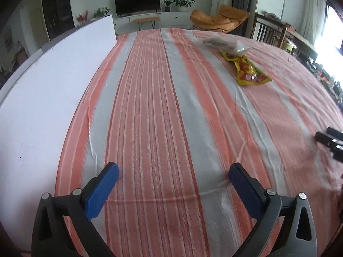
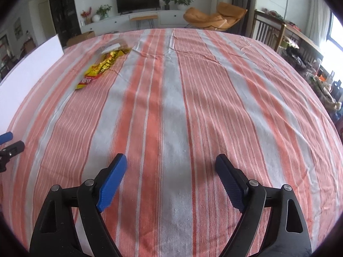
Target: Organize snacks
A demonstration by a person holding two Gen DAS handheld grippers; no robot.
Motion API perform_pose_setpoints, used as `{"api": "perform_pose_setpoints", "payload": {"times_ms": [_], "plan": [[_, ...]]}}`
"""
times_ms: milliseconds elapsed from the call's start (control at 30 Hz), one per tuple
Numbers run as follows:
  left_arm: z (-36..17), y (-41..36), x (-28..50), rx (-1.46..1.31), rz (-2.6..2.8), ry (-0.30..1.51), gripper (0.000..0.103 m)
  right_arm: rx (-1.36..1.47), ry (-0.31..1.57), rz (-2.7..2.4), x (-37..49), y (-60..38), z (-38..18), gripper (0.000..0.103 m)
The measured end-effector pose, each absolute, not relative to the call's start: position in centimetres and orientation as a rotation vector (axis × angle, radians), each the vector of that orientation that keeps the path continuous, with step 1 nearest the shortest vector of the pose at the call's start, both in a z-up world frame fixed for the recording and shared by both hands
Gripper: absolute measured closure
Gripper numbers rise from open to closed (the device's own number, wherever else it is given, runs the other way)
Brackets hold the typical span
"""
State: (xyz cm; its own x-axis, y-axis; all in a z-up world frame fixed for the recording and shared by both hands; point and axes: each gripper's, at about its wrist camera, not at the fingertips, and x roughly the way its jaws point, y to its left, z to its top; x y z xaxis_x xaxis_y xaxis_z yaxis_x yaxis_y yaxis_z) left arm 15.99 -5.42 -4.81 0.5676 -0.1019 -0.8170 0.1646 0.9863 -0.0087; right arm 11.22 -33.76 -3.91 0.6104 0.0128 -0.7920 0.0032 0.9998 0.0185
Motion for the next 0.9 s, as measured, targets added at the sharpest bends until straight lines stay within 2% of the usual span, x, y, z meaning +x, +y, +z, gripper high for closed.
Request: {"api": "perform_pose_setpoints", "payload": {"times_ms": [900], "plan": [[-4.77, -5.38, 15.57, 0.067, -0.164, 0.955, 0.000, 0.018, 0.915, 0.005, 11.31, -33.79, -3.88, 0.016]]}}
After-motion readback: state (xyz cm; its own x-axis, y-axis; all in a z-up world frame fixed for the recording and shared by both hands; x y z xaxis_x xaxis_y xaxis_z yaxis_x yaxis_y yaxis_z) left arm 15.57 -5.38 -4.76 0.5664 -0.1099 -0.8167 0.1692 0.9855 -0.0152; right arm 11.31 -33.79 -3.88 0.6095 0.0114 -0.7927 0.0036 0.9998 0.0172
